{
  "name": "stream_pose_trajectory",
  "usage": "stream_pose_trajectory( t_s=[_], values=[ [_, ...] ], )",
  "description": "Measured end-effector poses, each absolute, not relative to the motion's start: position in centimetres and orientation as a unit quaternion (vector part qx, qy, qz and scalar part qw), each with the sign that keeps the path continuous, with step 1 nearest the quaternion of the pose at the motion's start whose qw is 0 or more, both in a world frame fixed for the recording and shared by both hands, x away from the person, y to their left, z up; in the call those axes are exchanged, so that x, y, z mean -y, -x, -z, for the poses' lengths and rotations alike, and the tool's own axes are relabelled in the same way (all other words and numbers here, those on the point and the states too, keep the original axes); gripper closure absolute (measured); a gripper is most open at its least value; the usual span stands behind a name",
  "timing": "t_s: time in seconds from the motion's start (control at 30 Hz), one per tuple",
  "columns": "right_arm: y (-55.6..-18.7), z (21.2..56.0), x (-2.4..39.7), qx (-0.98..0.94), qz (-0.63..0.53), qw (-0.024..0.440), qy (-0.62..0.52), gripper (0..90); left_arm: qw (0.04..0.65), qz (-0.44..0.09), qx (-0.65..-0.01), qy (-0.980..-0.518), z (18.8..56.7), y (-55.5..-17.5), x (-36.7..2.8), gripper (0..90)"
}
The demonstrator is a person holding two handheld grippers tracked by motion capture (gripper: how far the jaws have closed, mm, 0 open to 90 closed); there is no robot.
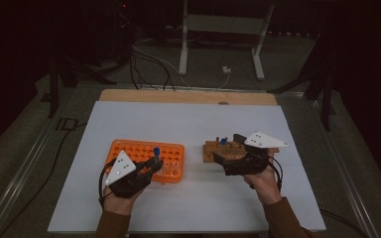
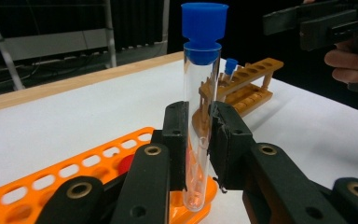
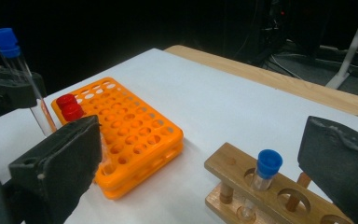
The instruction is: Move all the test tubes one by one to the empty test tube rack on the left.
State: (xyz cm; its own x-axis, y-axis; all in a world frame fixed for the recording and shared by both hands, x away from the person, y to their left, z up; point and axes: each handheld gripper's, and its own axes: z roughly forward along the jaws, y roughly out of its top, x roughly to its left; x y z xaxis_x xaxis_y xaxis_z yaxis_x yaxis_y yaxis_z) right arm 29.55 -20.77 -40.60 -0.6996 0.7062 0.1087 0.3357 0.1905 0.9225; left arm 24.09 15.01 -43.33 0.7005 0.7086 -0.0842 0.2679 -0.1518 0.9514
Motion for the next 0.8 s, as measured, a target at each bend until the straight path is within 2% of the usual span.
stream_pose_trajectory(
  t_s=[0.33, 0.53, 0.8],
  values=[
    [-29.6, 40.5, 21.5, -0.745, -0.538, 0.176, -0.353, 0.0, 0.555, -0.216, -0.363, -0.717, 44.0, -24.4, -17.6, 77.1],
    [-29.7, 40.5, 21.7, -0.745, -0.537, 0.177, -0.355, 0.0, 0.541, -0.238, -0.375, -0.714, 44.7, -24.9, -17.8, 77.1],
    [-29.8, 40.7, 21.8, -0.744, -0.536, 0.175, -0.358, 0.0, 0.522, -0.238, -0.391, -0.72, 46.2, -25.9, -17.6, 77.1]
  ],
)
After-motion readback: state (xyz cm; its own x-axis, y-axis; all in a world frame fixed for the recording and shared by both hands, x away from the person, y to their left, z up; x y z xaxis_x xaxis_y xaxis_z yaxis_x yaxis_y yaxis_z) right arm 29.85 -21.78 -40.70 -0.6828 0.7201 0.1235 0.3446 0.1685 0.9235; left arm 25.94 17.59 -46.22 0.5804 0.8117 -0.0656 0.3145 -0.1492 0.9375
